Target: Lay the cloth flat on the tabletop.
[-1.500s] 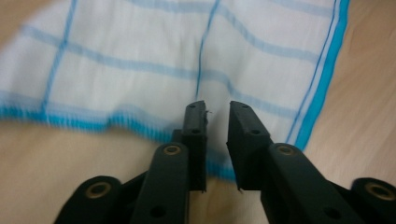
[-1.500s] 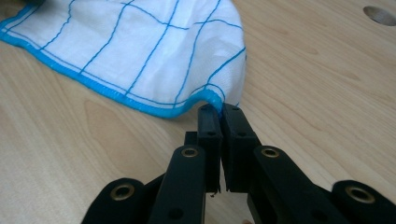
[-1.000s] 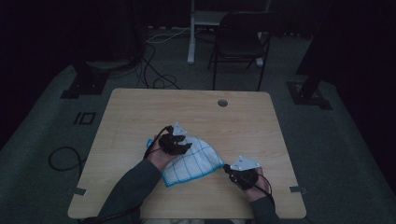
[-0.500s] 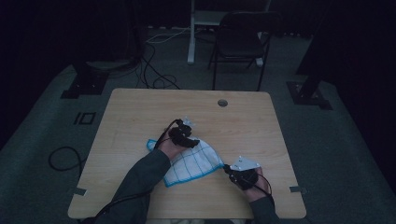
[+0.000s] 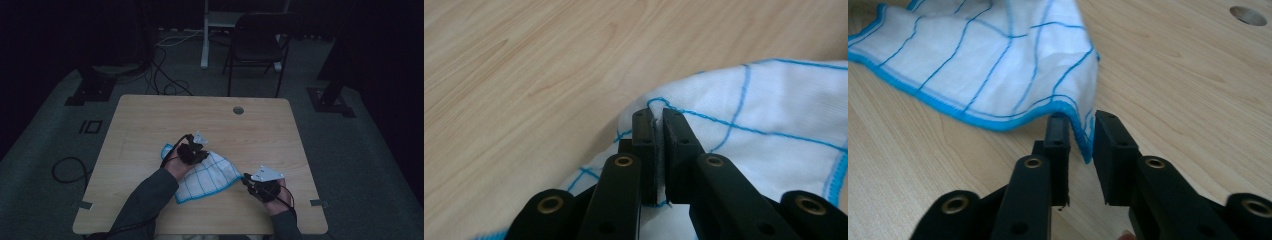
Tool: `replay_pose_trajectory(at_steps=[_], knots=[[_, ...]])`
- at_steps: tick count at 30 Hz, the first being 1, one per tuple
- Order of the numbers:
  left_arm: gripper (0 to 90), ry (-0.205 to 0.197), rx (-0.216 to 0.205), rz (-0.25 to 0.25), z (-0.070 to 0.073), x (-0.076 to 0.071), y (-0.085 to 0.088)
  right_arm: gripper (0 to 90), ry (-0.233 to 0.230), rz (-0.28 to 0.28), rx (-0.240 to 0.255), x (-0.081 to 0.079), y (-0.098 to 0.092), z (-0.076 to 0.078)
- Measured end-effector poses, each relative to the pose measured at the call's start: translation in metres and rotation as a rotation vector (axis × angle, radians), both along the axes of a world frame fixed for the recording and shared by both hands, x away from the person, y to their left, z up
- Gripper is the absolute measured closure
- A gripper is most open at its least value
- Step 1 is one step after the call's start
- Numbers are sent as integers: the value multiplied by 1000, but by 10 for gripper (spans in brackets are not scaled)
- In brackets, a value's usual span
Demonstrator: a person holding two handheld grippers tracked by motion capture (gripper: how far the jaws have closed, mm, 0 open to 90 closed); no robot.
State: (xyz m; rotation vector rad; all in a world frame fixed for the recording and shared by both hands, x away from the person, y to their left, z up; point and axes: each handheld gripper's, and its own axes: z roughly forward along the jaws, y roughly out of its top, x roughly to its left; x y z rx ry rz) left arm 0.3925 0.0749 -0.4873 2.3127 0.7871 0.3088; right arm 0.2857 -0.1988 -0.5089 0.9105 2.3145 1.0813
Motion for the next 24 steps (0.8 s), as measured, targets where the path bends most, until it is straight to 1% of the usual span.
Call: replay_pose_trajectory(at_steps=[1, 2, 3, 4, 5, 6, 7, 10, 12, 15, 17, 19, 21, 22, 24], knots=[[863, -16, -7, -3, 1, -9, 3, 761, -3, 0, 3, 0, -1, 1], [862, -29, -14, -4, 2, -14, 4, 751, -1, -4, 7, 0, -2, 2], [862, -41, -29, -4, 3, -24, 8, 750, -5, -4, 9, 1, -3, 2], [861, -52, -39, -4, 4, -29, 9, 745, -9, -8, 11, 1, -4, 4], [861, -65, -47, -8, 4, -39, 13, 743, -12, -9, 11, 1, -5, 5], [859, -67, -55, -8, 3, -45, 15, 743, -16, -13, 15, 2, -5, 6], [859, -78, -56, -7, 2, -53, 19, 743, -18, -13, 17, 2, -5, 7], [858, -88, -68, 1, -2, -70, 29, 745, -30, -4, 10, 6, 0, 11], [858, -65, -93, 11, -6, -79, 36, 749, -37, 6, -1, 9, 7, 13], [857, -49, -80, 10, -17, -93, 44, 750, -55, 18, -7, 14, 18, 16], [857, -28, -88, 17, -23, -99, 48, 750, -66, 22, -13, 17, 25, 19], [857, -12, -71, 11, -29, -103, 49, 749, -82, 23, -19, 20, 29, 23], [858, -8, -65, 9, -32, -104, 49, 749, -87, 15, -17, 23, 31, 26], [858, 5, -55, 9, -37, -107, 51, 744, -100, -2, -11, 26, 30, 32], [858, 13, -55, 9, -40, -109, 53, 745, -105, -12, 5, 29, 29, 37]])
